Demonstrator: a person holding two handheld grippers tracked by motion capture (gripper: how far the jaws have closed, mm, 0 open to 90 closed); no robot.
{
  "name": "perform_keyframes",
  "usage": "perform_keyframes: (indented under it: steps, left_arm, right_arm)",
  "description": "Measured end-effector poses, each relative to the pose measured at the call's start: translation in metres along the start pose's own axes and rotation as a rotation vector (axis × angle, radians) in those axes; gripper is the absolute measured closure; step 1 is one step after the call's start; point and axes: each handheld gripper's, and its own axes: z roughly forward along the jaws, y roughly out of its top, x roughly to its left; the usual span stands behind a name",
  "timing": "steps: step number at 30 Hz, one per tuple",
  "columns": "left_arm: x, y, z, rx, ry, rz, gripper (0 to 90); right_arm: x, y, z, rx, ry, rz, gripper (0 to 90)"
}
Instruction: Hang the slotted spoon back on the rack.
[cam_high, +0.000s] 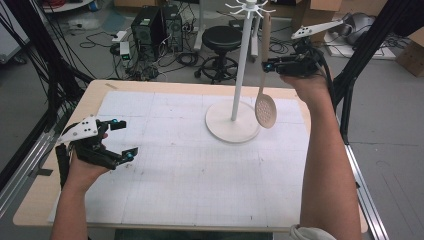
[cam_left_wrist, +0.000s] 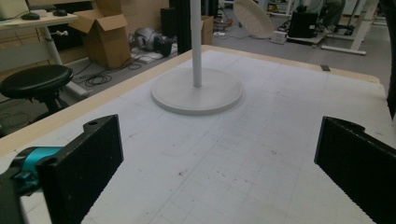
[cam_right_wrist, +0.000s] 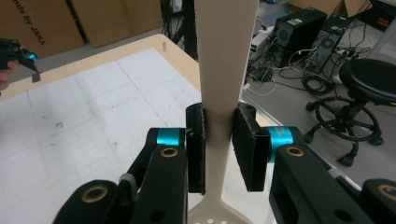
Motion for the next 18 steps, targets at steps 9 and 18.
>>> perform_keyframes:
  steps: [9, 18]
  left_arm:
    - [-0.001, 0.0, 0.001, 0.007, -0.005, -0.001, 1.7]
    - [0.0, -0.002, 0.001, 0.013, -0.004, -0.004, 1.7]
  right_arm:
    - [-0.006, 0.001, 0.006, 0.009, 0.003, 0.013, 75.7]
    - [-0.011, 0.001, 0.014, -0.005, 0.022, 0.023, 75.5]
